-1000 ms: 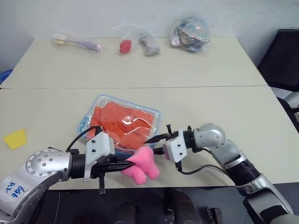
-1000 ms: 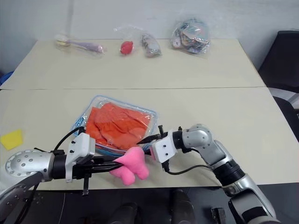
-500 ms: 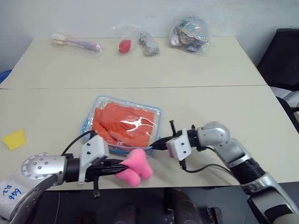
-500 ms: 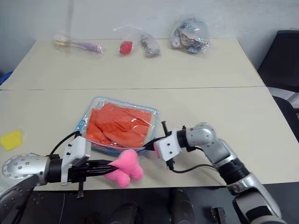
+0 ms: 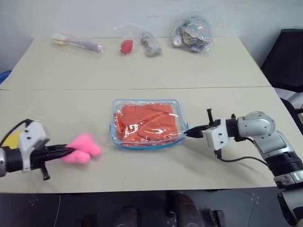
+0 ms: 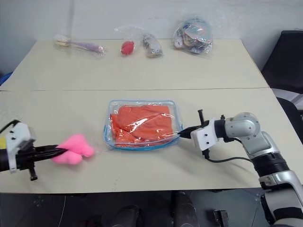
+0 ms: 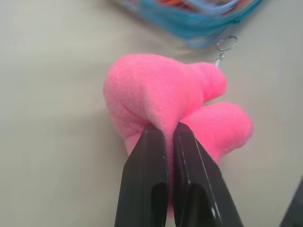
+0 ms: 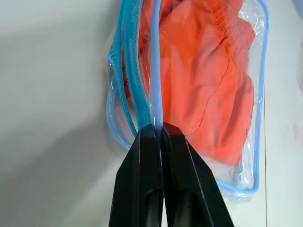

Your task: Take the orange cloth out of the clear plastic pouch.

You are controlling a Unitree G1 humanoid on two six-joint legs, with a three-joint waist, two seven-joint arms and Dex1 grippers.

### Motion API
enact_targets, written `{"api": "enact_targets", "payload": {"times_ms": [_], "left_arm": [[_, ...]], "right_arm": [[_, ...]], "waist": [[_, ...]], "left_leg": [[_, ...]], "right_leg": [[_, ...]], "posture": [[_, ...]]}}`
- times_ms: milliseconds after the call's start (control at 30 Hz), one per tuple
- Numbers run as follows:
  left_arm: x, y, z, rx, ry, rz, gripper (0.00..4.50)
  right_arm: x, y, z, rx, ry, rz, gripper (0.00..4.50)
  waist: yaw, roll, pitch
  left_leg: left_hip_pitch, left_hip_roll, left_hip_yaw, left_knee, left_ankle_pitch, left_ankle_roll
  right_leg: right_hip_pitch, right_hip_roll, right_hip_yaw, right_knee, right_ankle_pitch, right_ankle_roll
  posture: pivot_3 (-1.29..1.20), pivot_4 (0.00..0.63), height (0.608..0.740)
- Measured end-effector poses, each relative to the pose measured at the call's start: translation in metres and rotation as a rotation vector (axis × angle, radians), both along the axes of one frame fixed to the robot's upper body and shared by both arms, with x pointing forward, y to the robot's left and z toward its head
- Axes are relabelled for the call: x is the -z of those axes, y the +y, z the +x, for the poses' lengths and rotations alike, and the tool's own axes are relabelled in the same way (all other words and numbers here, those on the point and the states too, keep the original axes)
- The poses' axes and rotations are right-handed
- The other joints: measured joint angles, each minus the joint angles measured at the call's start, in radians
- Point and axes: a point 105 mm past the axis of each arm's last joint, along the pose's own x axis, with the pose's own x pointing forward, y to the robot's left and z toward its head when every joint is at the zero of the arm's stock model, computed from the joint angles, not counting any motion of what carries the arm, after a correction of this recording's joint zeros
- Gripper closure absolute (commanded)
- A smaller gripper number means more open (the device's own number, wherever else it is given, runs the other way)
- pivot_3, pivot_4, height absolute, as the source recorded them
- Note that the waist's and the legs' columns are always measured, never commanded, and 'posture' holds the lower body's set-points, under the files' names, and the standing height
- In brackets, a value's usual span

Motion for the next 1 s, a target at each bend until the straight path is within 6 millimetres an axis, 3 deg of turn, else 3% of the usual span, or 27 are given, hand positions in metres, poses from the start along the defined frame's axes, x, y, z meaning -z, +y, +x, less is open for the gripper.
{"api": "enact_targets", "payload": {"times_ms": [100,300,333,433,567,733,933,1000], "left_arm": [[-0.002,0.009,0.004,-0.021,-0.023,0.013,4.50],[-0.006,0.002,0.008,-0.001,-0.045,0.016,4.50],[-0.006,0.002,0.008,-0.008,-0.042,0.005,3.97],[-0.005,-0.001,0.009,-0.019,-0.044,-0.021,3.13],[-0.001,-0.013,0.004,0.017,-0.042,-0.015,1.79],[-0.003,-0.009,0.004,-0.025,-0.080,-0.012,0.18],[-0.038,0.019,0.006,-0.121,-0.145,-0.008,0.18],[-0.053,0.020,0.008,-0.114,-0.181,0.001,0.18]], "right_arm": [[0.001,-0.002,0.000,0.003,0.003,0.009,4.45],[0.001,-0.003,0.001,0.008,0.002,0.014,4.45],[0.002,-0.003,0.001,0.015,0.008,0.017,4.27],[0.004,-0.006,0.002,0.040,0.033,0.021,3.54],[0.009,-0.008,-0.001,0.071,0.065,0.042,2.06],[0.007,-0.006,-0.012,0.104,0.109,0.104,0.31],[-0.020,-0.008,-0.027,0.194,0.239,0.236,0.31],[-0.028,-0.004,-0.033,0.208,0.296,0.289,0.31]], "waist": [[-0.003,0.000,0.000],[-0.008,0.000,0.000],[-0.010,0.000,0.000],[-0.011,0.000,0.000],[-0.011,0.000,0.000],[-0.009,0.000,0.000],[-0.006,0.000,0.000],[-0.003,0.000,0.000]], "left_leg": [[0.000,0.001,0.000,0.000,0.000,0.000],[0.000,0.003,0.000,0.000,0.000,0.000],[0.000,0.003,0.000,0.000,0.000,0.000],[0.000,0.003,0.000,0.000,0.000,0.000],[0.000,0.005,0.000,0.000,0.000,0.000],[0.000,0.005,0.000,0.000,0.000,0.000],[0.001,0.005,-0.002,0.000,0.000,0.000],[0.001,0.005,-0.003,0.000,0.000,0.000]], "right_leg": [[0.000,0.000,0.000,0.000,0.000,0.000],[0.000,-0.001,0.000,0.000,0.000,0.000],[0.000,-0.001,0.000,0.000,0.000,0.000],[0.000,-0.001,0.000,0.001,0.000,0.000],[0.000,-0.001,0.000,0.001,0.000,0.000],[0.000,-0.001,0.000,0.001,0.000,0.000],[0.000,-0.001,0.000,0.001,0.000,0.000],[0.000,-0.001,0.001,0.001,0.000,0.000]], "posture": [[0.00,0.150,0.740],[0.00,0.150,0.740],[0.00,0.150,0.740],[0.00,0.150,0.740],[0.00,0.150,0.740],[0.00,0.150,0.740],[0.00,0.150,0.740],[0.00,0.150,0.740]]}}
